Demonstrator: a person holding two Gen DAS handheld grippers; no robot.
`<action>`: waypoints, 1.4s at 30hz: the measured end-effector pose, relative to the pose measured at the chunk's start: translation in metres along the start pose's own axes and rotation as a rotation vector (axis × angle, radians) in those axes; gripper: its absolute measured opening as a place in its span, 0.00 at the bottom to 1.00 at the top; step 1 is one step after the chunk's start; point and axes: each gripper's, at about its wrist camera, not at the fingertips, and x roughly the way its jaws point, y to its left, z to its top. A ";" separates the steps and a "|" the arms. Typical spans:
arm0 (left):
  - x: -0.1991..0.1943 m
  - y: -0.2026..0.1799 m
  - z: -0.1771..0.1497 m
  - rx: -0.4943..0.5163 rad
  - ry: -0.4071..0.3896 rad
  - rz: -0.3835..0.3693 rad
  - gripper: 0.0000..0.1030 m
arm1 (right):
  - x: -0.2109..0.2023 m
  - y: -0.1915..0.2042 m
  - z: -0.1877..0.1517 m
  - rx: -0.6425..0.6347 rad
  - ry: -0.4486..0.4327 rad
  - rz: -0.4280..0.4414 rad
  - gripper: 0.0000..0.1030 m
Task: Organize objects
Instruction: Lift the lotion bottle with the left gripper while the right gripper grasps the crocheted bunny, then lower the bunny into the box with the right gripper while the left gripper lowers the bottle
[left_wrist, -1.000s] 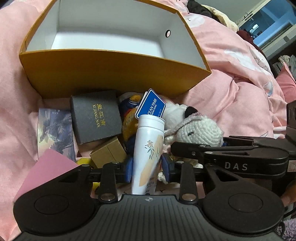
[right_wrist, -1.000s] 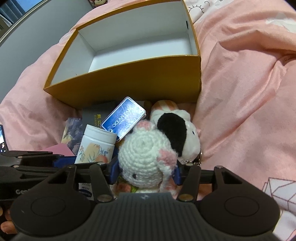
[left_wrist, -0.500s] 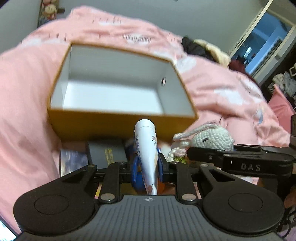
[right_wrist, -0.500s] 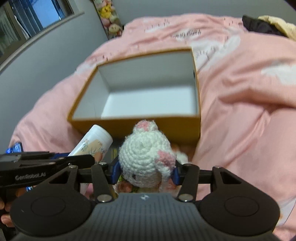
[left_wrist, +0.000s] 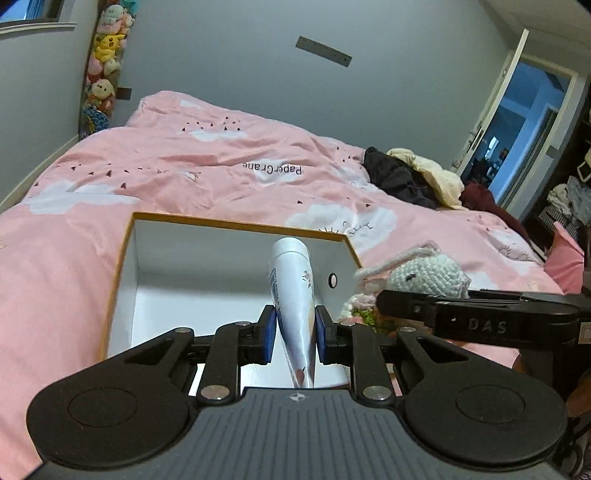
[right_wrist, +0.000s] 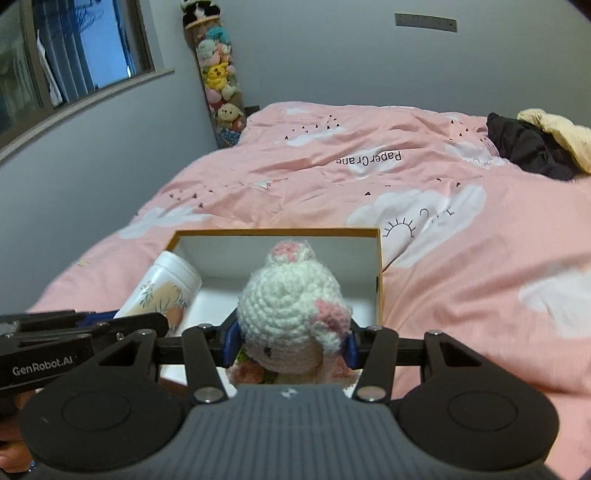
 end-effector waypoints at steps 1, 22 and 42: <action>0.007 0.001 0.000 0.006 0.003 0.001 0.24 | 0.008 0.001 0.002 -0.015 0.016 -0.014 0.52; 0.089 0.032 -0.017 -0.028 0.157 0.009 0.23 | 0.111 -0.009 -0.022 -0.092 0.327 -0.097 0.60; 0.129 0.051 -0.014 -0.096 0.267 -0.004 0.23 | 0.148 -0.004 -0.009 -0.215 0.324 0.020 0.34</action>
